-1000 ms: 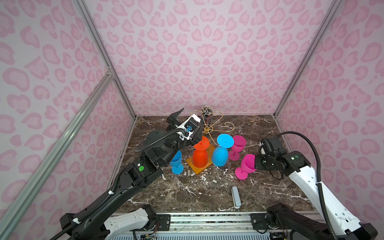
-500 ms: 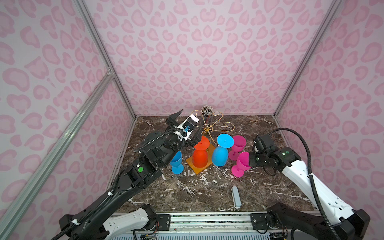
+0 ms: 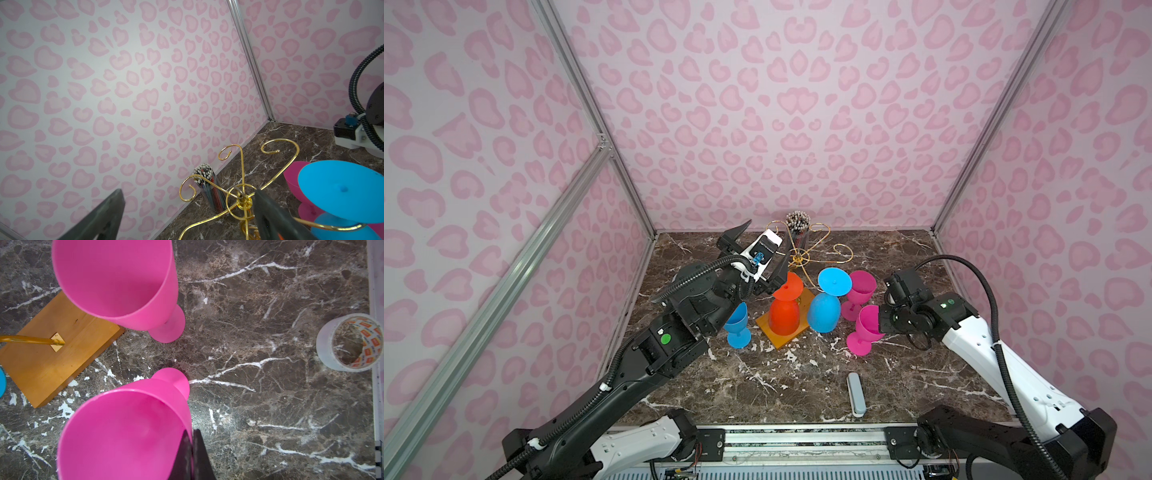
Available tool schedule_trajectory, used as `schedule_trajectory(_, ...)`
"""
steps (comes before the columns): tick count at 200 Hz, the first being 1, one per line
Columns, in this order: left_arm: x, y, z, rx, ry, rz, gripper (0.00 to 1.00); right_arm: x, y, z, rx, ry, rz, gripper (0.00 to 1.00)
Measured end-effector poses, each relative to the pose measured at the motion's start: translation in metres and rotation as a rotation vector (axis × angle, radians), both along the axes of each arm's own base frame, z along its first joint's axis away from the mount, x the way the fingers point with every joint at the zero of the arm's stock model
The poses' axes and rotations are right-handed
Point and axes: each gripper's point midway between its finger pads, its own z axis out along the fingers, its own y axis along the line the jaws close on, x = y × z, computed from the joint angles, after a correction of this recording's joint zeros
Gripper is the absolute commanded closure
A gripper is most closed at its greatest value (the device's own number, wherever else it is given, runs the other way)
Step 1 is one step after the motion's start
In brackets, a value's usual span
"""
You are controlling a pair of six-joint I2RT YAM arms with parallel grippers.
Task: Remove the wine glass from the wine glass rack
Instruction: 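Lower the magenta glass upright onto the table and open the right gripper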
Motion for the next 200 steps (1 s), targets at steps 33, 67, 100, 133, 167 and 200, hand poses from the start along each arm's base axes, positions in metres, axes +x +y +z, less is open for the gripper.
schedule_trajectory(33,0.0,0.0,-0.001,0.0,0.003,-0.003,0.03,-0.001,-0.001,-0.003,-0.006,0.007,0.0,1.0)
schedule_trajectory(67,0.0,-0.001,-0.001,0.001,0.004,-0.003,0.03,-0.002,-0.001,-0.007,-0.013,0.019,0.0,1.0)
schedule_trajectory(100,0.0,-0.001,-0.002,0.002,0.006,-0.003,0.03,-0.001,-0.001,-0.009,-0.018,0.024,0.007,1.0)
schedule_trajectory(133,0.0,0.0,-0.002,-0.003,0.01,-0.004,0.03,-0.001,-0.001,-0.009,-0.018,0.023,0.007,0.98)
schedule_trajectory(167,0.0,0.0,-0.002,-0.006,0.012,-0.004,0.03,-0.001,-0.001,-0.01,-0.018,0.024,0.007,0.87)
schedule_trajectory(200,0.0,0.0,-0.002,-0.006,0.012,-0.003,0.03,-0.001,0.0,-0.01,-0.019,0.026,0.008,0.8)
